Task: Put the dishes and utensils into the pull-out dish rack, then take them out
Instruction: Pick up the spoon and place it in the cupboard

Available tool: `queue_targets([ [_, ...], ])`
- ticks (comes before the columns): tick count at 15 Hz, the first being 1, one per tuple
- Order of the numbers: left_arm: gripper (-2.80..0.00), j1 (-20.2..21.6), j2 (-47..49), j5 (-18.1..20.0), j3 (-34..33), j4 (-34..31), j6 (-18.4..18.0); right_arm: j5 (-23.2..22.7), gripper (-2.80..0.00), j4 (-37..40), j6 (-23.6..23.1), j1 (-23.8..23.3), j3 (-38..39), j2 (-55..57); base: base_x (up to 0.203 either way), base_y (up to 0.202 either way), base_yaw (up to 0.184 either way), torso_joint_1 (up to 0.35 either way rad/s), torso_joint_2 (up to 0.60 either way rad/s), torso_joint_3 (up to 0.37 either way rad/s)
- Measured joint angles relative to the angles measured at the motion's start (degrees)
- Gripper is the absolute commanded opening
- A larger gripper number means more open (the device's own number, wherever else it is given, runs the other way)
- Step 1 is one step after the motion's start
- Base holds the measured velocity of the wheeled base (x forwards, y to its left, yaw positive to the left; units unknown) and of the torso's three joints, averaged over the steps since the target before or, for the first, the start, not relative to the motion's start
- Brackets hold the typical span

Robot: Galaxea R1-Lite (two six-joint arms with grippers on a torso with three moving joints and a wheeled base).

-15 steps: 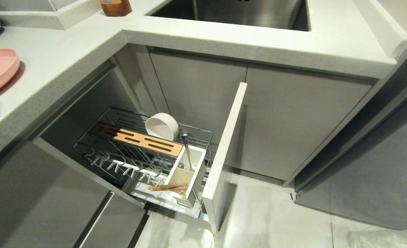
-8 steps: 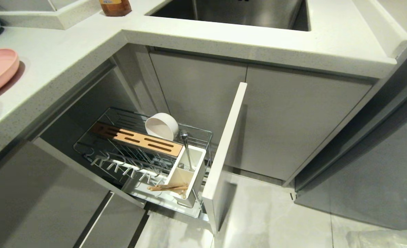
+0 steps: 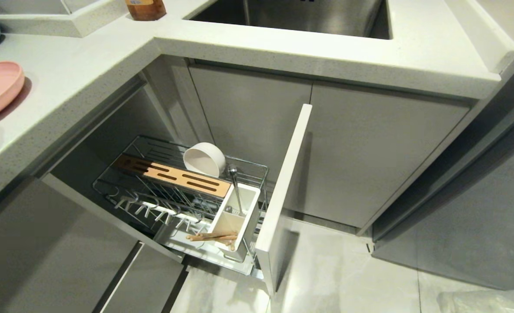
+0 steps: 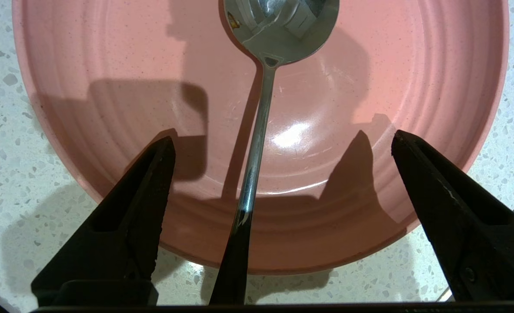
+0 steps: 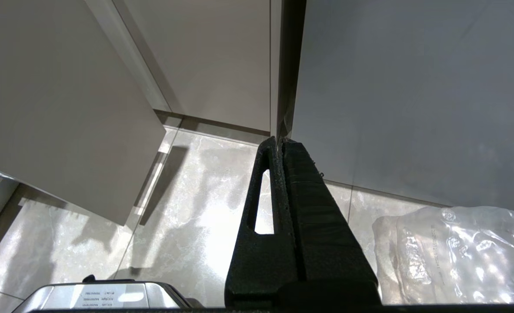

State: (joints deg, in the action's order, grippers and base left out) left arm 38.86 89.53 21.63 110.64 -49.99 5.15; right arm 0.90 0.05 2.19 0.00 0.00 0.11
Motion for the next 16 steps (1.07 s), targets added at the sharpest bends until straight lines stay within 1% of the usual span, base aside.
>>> queue_targets([
  [2, 0.0, 0.0, 0.0, -0.1, 0.0, 0.2, -0.1, 0.0, -2.8, 0.0, 0.0, 0.0, 0.0, 0.0, 0.0, 0.0, 0.0, 0.0, 0.0, 0.0],
  [3, -2.8, 0.0, 0.0, -0.1, 0.0, 0.2, -0.1, 0.0, -2.8, 0.0, 0.0, 0.0, 0.0, 0.0, 0.0, 0.0, 0.0, 0.0, 0.0, 0.0],
  [5, -2.8, -0.1, 0.0, -0.4, 0.0, 0.2, -0.6, 0.0, -2.8, 0.0, 0.0, 0.0, 0.0, 0.0, 0.0, 0.0, 0.0, 0.0, 0.0, 0.0],
  [16, -2.8, 0.1, -1.1, -0.4, 0.0, 0.2, -0.6, 0.0, -2.8, 0.0, 0.0, 0.0, 0.0, 0.0, 0.0, 0.0, 0.0, 0.0, 0.0, 0.0],
])
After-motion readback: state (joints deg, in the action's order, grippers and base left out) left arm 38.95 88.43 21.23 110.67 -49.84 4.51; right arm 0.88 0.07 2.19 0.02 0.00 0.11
